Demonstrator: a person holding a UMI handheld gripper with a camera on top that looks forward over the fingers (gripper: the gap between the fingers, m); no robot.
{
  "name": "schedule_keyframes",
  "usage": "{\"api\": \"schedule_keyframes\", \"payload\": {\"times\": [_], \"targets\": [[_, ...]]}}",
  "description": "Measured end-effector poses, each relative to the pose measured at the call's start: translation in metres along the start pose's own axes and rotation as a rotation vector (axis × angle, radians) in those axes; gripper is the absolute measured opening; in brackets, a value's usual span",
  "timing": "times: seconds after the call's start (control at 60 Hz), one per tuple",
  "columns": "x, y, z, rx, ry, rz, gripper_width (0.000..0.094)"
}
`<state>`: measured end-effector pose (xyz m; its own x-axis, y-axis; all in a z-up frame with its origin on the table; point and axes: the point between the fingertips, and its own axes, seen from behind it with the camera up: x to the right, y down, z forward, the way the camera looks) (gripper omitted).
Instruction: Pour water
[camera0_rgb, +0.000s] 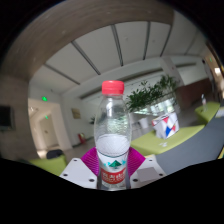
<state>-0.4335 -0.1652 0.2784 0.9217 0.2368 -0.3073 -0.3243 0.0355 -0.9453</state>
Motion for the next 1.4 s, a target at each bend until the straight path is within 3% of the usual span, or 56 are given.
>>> {"api": "schedule_keyframes", "payload": {"times": [0.167,0.45,0.483,0.583,0.733,0.833,0.883,1.067,1.4], "targets": [[0.093,0.046,-0.001,-0.102,0.154,-0.294,0.0317],[0.187,0.164,-0.007,-0.349,0.246,-0.38,0.032],[0.183,0.157,-0.009,-0.3,0.236,-0.376,0.0321],[0.188,0.158,-0.008,-0.309,0.252,-0.363,0.0332],[0.183,0.157,-0.014,-0.309,0.26,-0.394,0.0529],[0.189,0.159,-0.021,-0.354,0.292,-0.415,0.087],[0.185,0.155,-0.033,-0.363,0.314,-0.412,0.0833],[0.16,0.133,-0.081,-0.385,0.325,-0.4,0.0852],[0.084,0.095,-0.244,-0.462,0.334,-0.385,0.0855]]}}
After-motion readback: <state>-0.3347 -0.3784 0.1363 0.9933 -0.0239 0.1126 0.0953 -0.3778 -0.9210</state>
